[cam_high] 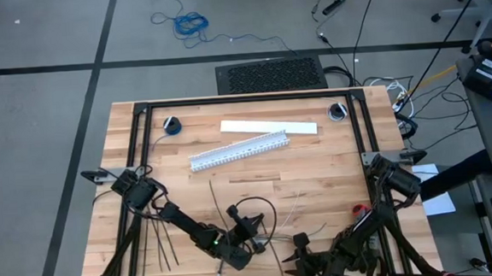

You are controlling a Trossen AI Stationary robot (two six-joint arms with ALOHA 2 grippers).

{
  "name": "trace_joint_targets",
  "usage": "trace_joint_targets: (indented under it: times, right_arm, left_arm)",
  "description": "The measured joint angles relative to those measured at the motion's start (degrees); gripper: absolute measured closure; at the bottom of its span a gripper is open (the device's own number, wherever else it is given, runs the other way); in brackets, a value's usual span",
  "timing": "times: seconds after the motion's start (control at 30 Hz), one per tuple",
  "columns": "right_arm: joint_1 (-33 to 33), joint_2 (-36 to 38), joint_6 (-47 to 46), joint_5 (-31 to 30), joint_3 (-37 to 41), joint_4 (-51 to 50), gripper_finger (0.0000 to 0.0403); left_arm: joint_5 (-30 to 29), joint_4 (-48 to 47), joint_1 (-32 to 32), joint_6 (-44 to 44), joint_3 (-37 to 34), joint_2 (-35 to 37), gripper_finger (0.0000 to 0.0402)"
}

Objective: Ziptie cables
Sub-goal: Wrap the colored loose cables with the black zip tie

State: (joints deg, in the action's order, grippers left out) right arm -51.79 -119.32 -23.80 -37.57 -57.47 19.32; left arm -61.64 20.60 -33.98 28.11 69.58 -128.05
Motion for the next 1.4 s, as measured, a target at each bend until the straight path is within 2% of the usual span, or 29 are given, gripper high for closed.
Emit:
trace_joint_targets:
  times: [0.27, 0.57, 0.8, 1.13, 1.4]
  right_arm:
    - [-1.01, -0.97, 2.46, -3.9, -0.09, 0.81, 0.0263]
    - [1.61, -1.1, 9.82, -4.08, 0.0, 6.07, 0.0264]
    - [3.3, -1.1, 12.27, -2.57, 0.02, 7.73, 0.0269]
    - [5.01, -1.1, 14.31, -1.01, 0.02, 10.66, 0.0331]
    - [5.97, -1.1, 14.17, 0.22, 0.02, 11.65, 0.0318]
  left_arm:
    - [1.29, -0.1, -2.19, -3.12, 1.14, 0.0, 0.0402]
    - [1.43, 0.28, -2.13, -4.45, 1.18, 0.0, 0.0402]
    - [1.41, 0.44, -2.09, -4.47, 1.18, 0.0, 0.0402]
    - [1.39, 0.44, -1.96, -4.51, 1.18, 0.02, 0.0402]
    - [1.38, 0.37, -1.98, -4.56, 1.18, 0.02, 0.0402]
